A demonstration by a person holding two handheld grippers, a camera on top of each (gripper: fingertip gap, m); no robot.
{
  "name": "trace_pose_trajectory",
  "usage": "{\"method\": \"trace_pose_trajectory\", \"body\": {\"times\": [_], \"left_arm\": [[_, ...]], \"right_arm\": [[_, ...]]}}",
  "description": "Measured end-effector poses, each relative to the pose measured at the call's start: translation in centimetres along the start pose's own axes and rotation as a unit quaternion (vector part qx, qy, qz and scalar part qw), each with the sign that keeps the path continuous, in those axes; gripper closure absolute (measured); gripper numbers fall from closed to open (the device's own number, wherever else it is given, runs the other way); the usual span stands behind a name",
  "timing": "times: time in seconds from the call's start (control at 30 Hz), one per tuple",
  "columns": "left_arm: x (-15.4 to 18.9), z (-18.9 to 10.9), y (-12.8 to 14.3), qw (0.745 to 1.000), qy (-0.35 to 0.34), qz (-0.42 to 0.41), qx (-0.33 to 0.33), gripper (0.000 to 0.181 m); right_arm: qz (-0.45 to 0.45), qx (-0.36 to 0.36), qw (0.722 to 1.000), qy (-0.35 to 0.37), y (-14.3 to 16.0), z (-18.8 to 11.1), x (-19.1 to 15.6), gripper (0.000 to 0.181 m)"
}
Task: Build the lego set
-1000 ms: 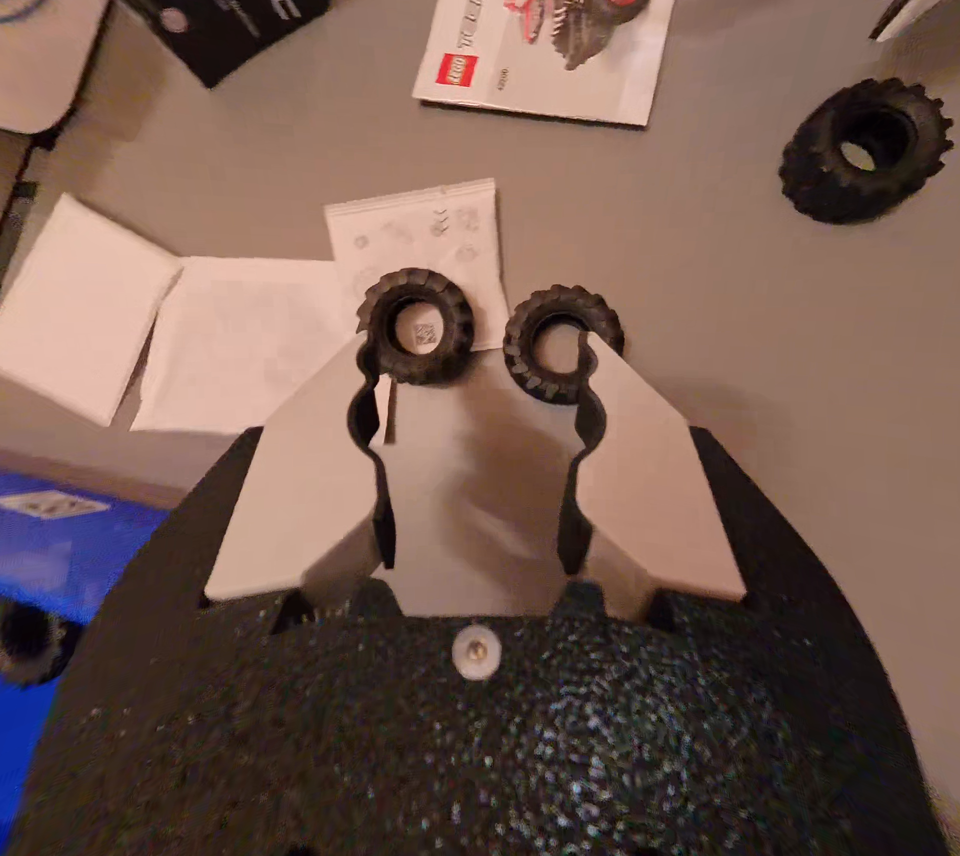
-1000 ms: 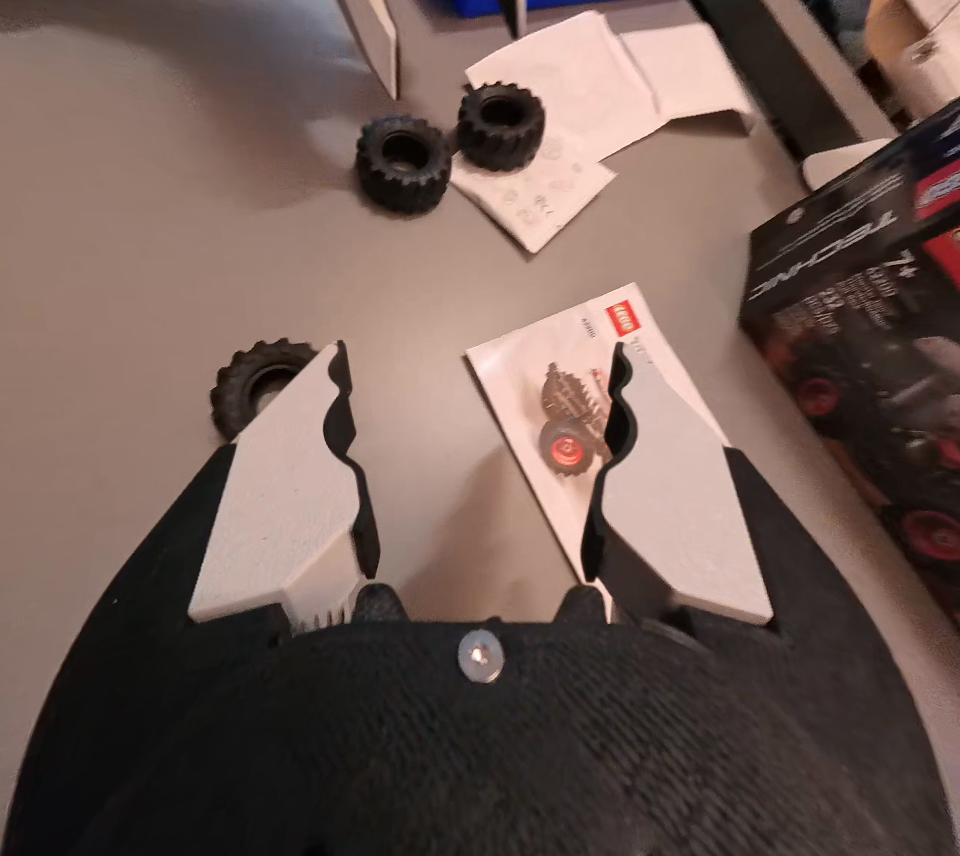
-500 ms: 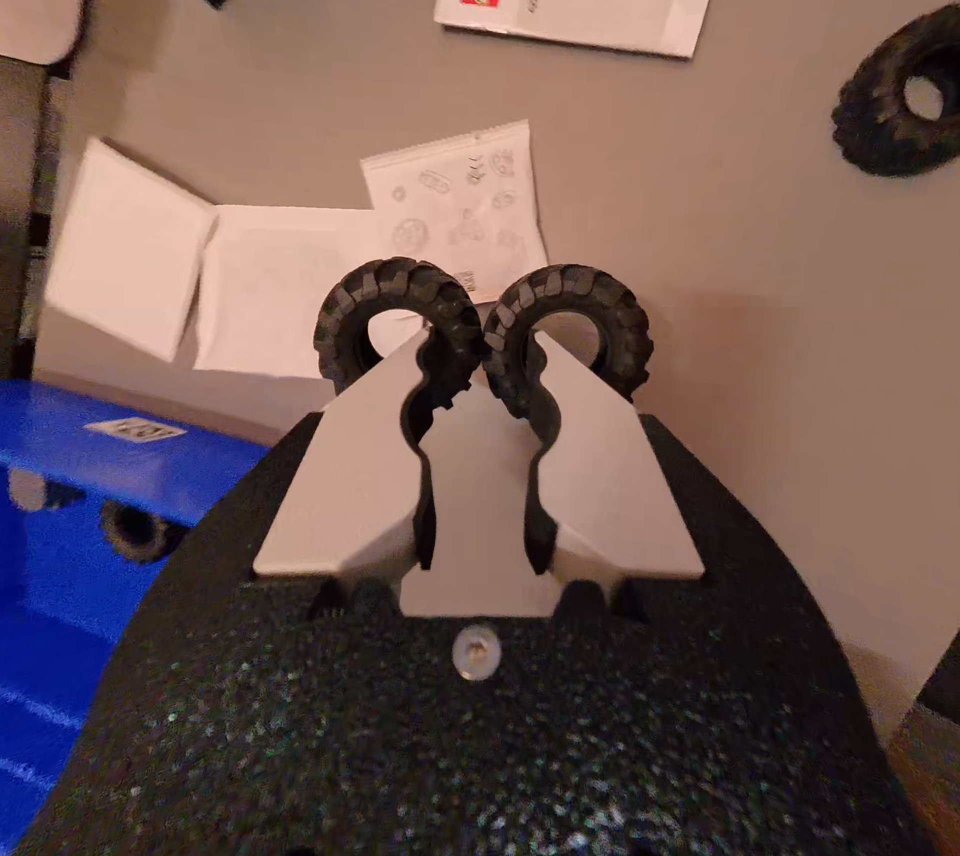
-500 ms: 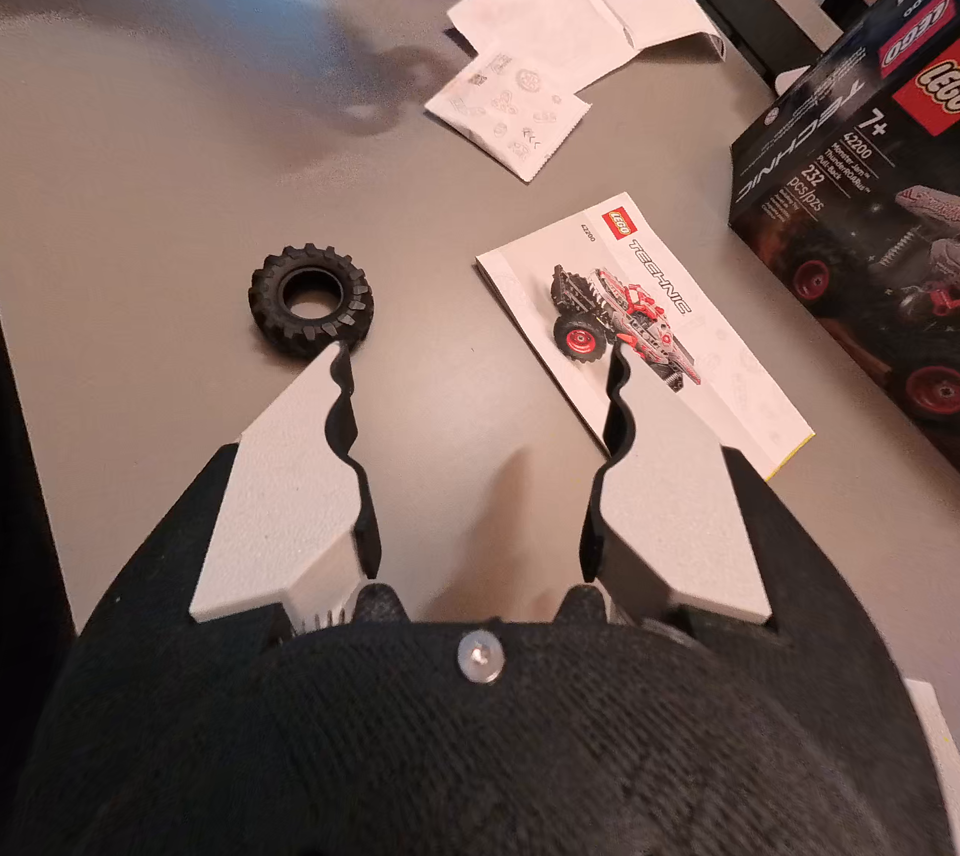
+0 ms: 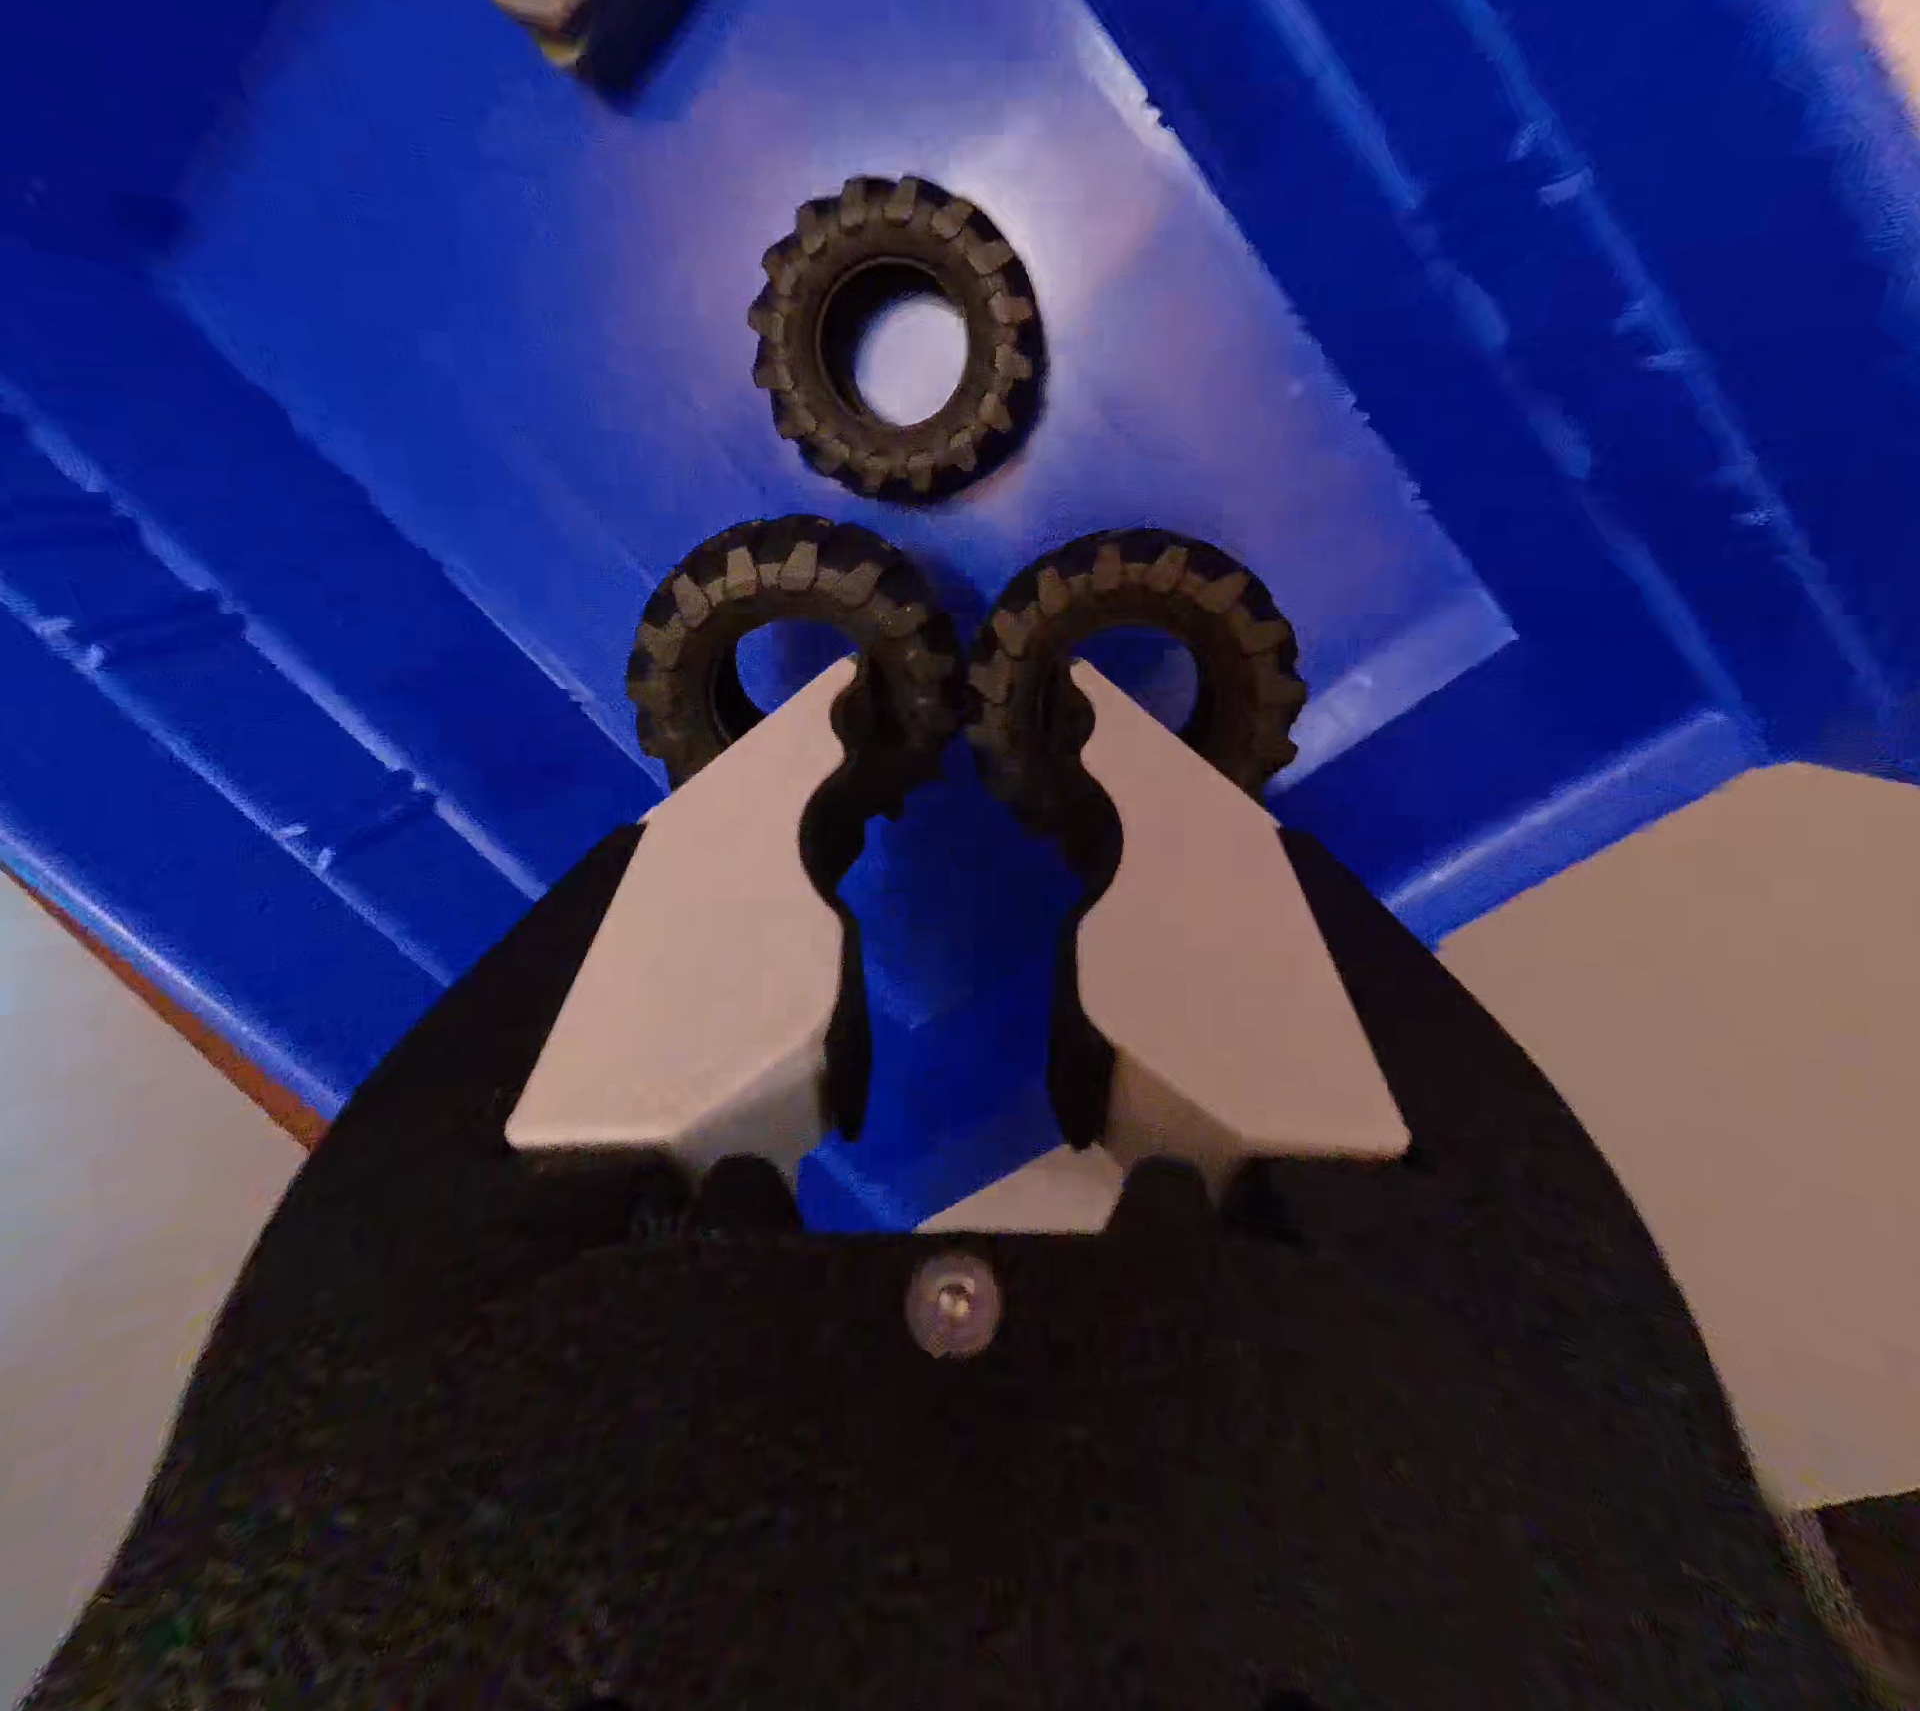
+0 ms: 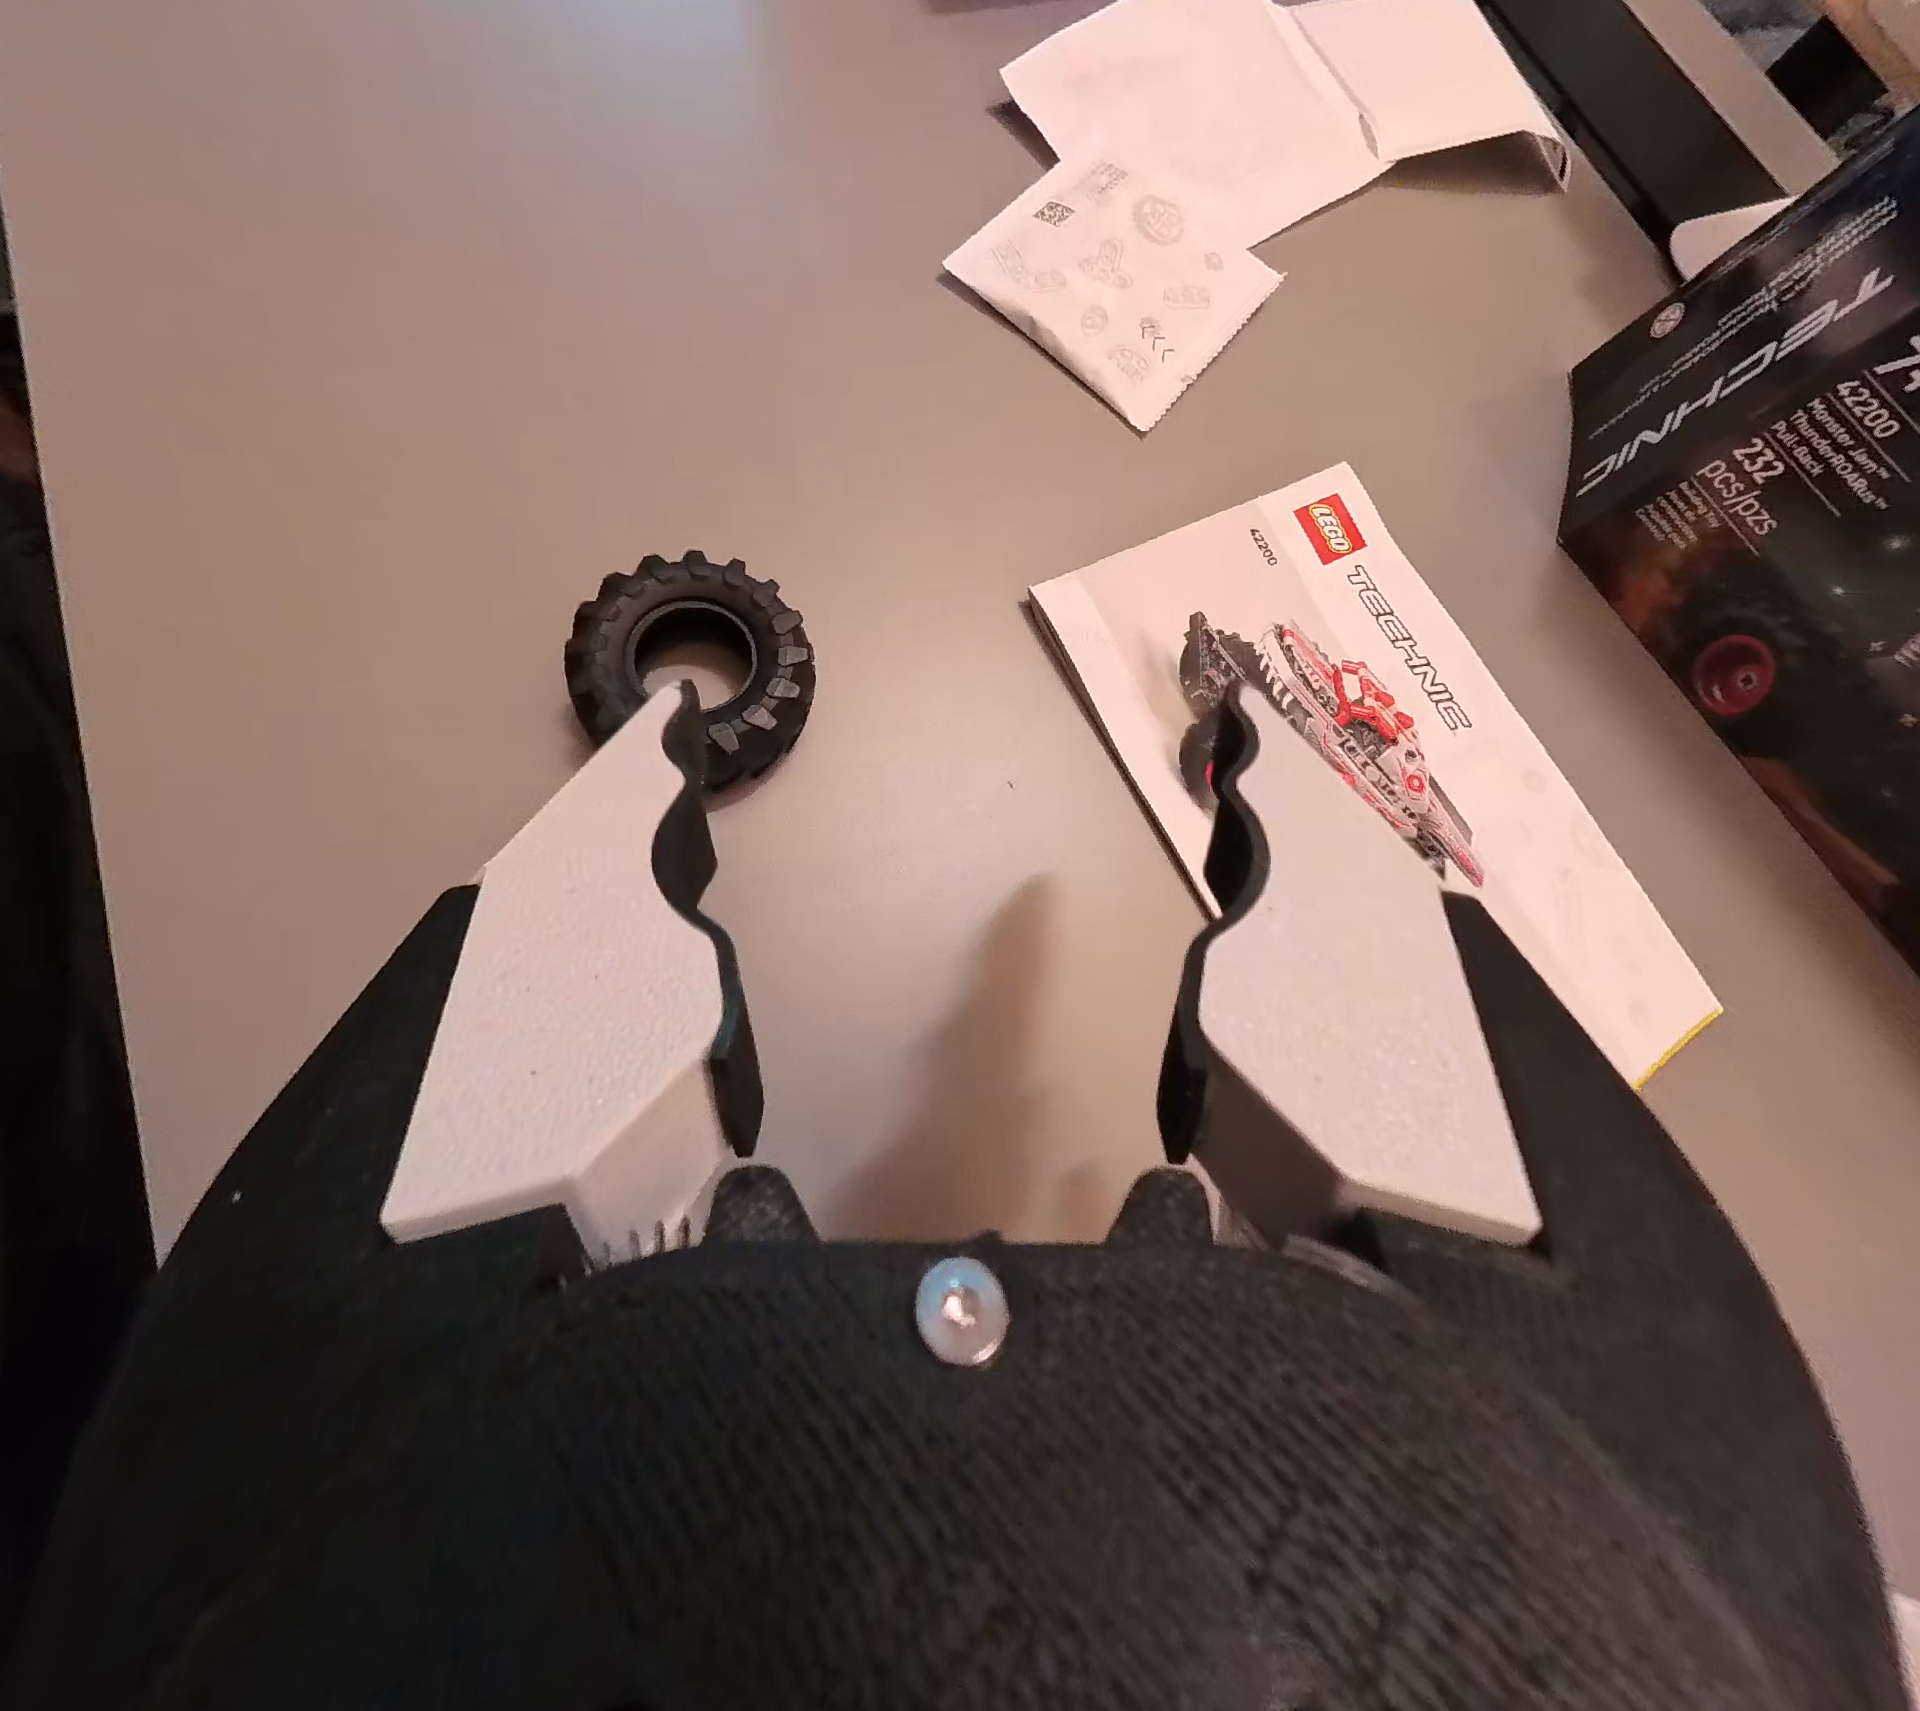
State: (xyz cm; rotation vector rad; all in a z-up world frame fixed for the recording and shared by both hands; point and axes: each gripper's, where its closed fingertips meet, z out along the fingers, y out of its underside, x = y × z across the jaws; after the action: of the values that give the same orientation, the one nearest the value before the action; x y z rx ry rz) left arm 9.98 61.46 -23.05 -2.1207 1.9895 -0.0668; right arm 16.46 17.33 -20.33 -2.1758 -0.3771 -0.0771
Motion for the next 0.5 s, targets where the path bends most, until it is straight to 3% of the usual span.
{"method": "trace_pose_trajectory", "body": {"times": [0.03, 0.13, 0.2, 0.3, 0.4, 0.5], "left_arm": [[-0.7, 0.8, 0.8, 0.999, -0.019, -0.002, -0.03, 0.149], [-2.6, 2.5, 3.7, 0.993, -0.046, -0.036, -0.103, 0.149], [-2.5, 2.7, 3.5, 0.994, -0.02, -0.08, -0.075, 0.146], [-2.3, 2.1, 3.0, 0.994, -0.011, -0.102, -0.044, 0.122], [-2.6, -1.7, 1.9, 0.995, -0.062, -0.076, 0.005, 0.098], [-3.0, -8.3, 1.4, 0.982, -0.168, -0.056, 0.061, 0.101]], "right_arm": [[-0.002, -0.005, 1.0, 0.002, 0.2, -0.2, 0.0, 0.085], [0.001, -0.016, 1.0, 0.016, 1.2, -1.0, 0.3, 0.085], [0.017, -0.01, 1.0, 0.019, 1.7, -1.6, 0.4, 0.086], [0.032, 0.006, 0.999, 0.023, 2.0, -2.0, 0.7, 0.086], [0.04, 0.009, 0.998, 0.037, 2.2, -2.2, 1.3, 0.086], [0.037, 0.011, 0.998, 0.042, 2.4, -2.2, 1.4, 0.086]]}}
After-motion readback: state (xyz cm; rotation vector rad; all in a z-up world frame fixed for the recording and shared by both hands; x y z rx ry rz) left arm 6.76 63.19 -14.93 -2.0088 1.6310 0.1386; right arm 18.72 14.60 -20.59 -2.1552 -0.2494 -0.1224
